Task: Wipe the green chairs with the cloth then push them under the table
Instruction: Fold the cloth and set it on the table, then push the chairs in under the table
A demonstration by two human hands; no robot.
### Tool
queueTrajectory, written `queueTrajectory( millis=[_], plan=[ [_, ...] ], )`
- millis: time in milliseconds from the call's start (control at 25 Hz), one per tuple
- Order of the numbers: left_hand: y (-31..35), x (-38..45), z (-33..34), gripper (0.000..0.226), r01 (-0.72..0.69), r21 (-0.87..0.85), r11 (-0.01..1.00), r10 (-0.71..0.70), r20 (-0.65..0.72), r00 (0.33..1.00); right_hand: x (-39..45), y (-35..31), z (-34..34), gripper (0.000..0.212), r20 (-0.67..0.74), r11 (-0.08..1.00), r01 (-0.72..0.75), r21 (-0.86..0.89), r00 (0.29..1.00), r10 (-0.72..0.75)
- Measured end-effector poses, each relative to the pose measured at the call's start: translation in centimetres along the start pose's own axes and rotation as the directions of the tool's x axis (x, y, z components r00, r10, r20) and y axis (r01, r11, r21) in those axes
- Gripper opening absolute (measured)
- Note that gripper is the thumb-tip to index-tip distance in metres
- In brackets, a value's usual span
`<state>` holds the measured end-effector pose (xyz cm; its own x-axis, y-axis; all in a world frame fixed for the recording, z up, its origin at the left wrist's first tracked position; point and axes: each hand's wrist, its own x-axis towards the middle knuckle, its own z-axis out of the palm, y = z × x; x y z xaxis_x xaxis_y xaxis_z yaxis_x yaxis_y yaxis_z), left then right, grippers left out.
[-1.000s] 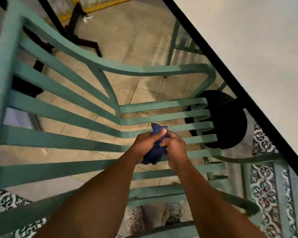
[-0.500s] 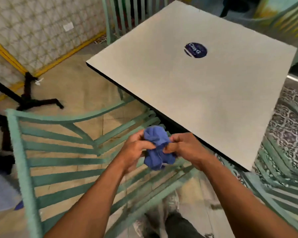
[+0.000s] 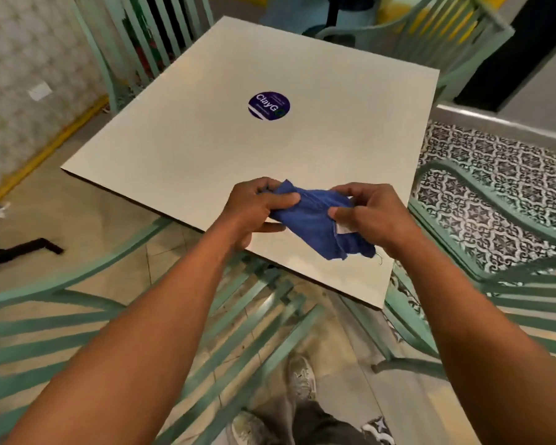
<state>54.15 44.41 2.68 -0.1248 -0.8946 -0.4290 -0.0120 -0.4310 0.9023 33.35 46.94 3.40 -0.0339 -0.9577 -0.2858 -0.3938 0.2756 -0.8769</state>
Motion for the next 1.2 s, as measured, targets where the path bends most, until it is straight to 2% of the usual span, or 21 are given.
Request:
queueTrajectory(
  millis=[40,80,120,160,200,280,320,400,480,560,680,800,880,920,960,1080,1120,1200],
  plan=[
    [-0.9,1.2,0.4,0.016,0.047,0.053,0.997,-0.045,-0.052,0.998,1.7,1.0,-0.3,0.025,-0.034,0.989,-0.050,-0.141,0.998,0.045],
    [-2.1,2.6,0.9,0.017,0.090,0.215,0.972,-0.061,-0.137,0.989,3.2,2.0,-0.3,0.032,-0.081,0.945,-0.117,-0.307,0.992,0.096],
    [-3.6,3.6,1.4,0.025,0.113,0.483,0.868,-0.015,-0.202,0.979,4.3,3.2,0.2,0.041,-0.113,0.863,-0.177,-0.473,0.984,0.140],
    [-5.3,4.0,1.9,0.039,0.108,0.731,0.674,0.060,-0.199,0.978,4.7,4.5,1.0,0.047,-0.119,0.766,-0.200,-0.611,0.980,0.161],
    [-6.7,4.2,2.2,0.050,0.037,0.869,0.494,0.163,-0.134,0.977,4.8,5.6,2.1,0.050,-0.123,0.683,-0.179,-0.708,0.984,0.131],
    [-8.8,4.2,2.7,0.054,-0.172,0.947,0.271,0.309,0.084,0.947,3.5,7.4,5.1,0.053,-0.100,0.611,-0.047,-0.790,0.994,-0.054],
    [-9.7,4.1,3.0,0.053,-0.262,0.951,0.165,0.311,0.201,0.929,2.4,7.9,6.6,0.055,-0.070,0.606,0.020,-0.795,0.990,-0.125],
    [-11.0,3.9,3.2,0.064,-0.346,0.938,0.005,0.215,0.337,0.917,1.2,8.8,8.9,0.058,0.039,0.609,0.102,-0.787,0.992,-0.116],
    [-12.0,4.0,3.0,0.068,-0.352,0.936,-0.023,0.161,0.351,0.922,1.0,9.9,9.3,0.060,0.125,0.595,0.128,-0.794,0.991,-0.046],
    [-12.5,4.2,2.7,0.057,-0.345,0.939,0.017,0.147,0.339,0.929,1.2,10.7,8.7,0.059,0.165,0.596,0.154,-0.788,0.986,-0.037],
    [-12.1,4.5,2.8,0.055,-0.348,0.935,0.063,0.091,0.342,0.935,1.2,11.0,8.3,0.061,0.194,0.590,0.172,-0.789,0.981,-0.027],
    [-10.8,3.7,2.5,0.060,-0.308,0.950,0.058,-0.009,0.309,0.951,1.6,10.7,8.0,0.065,0.226,0.567,0.160,-0.808,0.973,0.048],
    [-10.0,2.1,0.3,0.069,-0.241,0.970,0.040,-0.050,0.242,0.969,1.7,9.3,7.9,0.069,0.208,0.545,0.101,-0.832,0.968,0.139],
    [-9.8,0.9,-1.4,0.074,-0.199,0.980,0.030,-0.051,0.200,0.978,1.6,8.1,8.2,0.071,0.177,0.530,0.081,-0.844,0.975,0.134],
    [-9.6,-0.5,-3.6,0.076,-0.157,0.987,0.019,-0.053,0.158,0.986,1.1,6.8,8.9,0.071,0.156,0.513,0.100,-0.853,0.985,0.068],
    [-8.9,-5.6,-10.1,0.075,-0.051,0.998,-0.042,-0.121,0.046,0.992,-1.4,2.8,13.4,0.067,0.254,0.486,0.313,-0.816,0.949,-0.185],
    [-8.8,-7.5,-12.2,0.075,-0.015,0.997,-0.071,-0.144,0.005,0.990,-2.7,1.8,15.6,0.066,0.312,0.498,0.367,-0.785,0.930,-0.194],
    [-9.0,-11.4,-16.2,0.075,0.047,0.992,-0.120,-0.176,-0.068,0.982,-5.6,0.2,20.4,0.068,0.400,0.571,0.385,-0.725,0.910,-0.106]
  ],
)
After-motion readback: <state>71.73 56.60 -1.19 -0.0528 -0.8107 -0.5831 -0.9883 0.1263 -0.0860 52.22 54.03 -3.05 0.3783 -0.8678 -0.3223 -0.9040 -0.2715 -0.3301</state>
